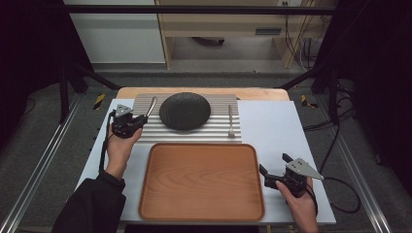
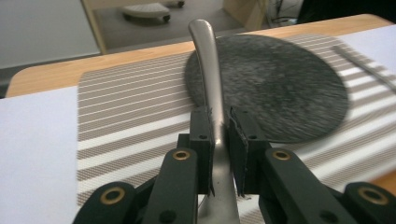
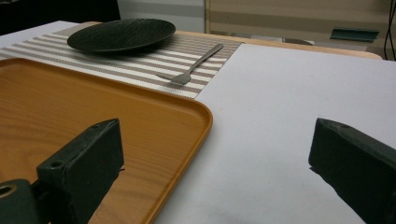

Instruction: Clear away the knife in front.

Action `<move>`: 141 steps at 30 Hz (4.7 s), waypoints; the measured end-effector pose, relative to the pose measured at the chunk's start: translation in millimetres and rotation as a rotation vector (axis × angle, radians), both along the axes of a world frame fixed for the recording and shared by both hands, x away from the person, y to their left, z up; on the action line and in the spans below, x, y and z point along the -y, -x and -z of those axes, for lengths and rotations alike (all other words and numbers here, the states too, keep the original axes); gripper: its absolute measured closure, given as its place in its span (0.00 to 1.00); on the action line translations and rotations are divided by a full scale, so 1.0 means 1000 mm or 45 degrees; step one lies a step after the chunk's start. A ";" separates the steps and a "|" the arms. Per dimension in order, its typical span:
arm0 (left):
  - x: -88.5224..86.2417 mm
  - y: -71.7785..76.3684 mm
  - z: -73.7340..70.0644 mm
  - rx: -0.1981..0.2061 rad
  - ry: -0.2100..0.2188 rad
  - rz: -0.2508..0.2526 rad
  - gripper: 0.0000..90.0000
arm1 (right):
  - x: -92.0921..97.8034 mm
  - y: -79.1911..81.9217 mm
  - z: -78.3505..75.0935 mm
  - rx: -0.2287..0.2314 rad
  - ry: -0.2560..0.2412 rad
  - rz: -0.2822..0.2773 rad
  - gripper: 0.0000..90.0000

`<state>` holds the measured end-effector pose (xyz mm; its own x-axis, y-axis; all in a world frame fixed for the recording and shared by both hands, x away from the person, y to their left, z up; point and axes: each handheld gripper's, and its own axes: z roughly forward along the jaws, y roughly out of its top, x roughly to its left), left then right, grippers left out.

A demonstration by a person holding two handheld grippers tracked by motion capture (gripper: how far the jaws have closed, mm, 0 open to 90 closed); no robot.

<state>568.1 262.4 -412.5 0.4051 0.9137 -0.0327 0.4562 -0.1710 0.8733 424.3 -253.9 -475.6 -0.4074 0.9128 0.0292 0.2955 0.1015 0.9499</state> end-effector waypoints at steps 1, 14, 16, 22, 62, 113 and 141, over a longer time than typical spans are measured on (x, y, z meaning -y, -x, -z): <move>0.001 0.006 -0.001 0.004 0.000 0.016 0.89 | 0.000 0.000 0.000 0.000 0.000 0.000 0.04; 0.040 0.072 -0.002 0.032 0.019 0.215 0.89 | -0.001 0.001 -0.001 0.004 0.007 -0.001 0.04; 0.047 0.081 0.002 0.025 0.014 0.240 0.89 | -0.001 0.001 -0.001 0.006 0.007 -0.003 0.04; 0.072 0.102 0.015 -0.028 -0.011 0.346 0.89 | 0.000 0.001 -0.001 0.007 0.004 0.001 0.04; 0.098 0.129 0.065 -0.242 -0.077 0.354 0.86 | -0.001 0.001 -0.001 0.008 0.008 -0.018 0.04; 0.099 0.091 0.055 -0.278 -0.292 0.502 1.00 | -0.003 0.001 0.000 -0.002 0.033 -0.020 0.04; 0.050 0.093 0.059 -0.261 -0.224 0.356 1.00 | -0.004 0.000 0.001 -0.009 0.043 -0.029 0.04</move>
<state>475.3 212.0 -471.8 0.6406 0.7678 0.0089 0.5327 -0.4527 0.7151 423.9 -249.4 -476.3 -0.4277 0.9039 0.0017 0.2998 0.1401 0.9437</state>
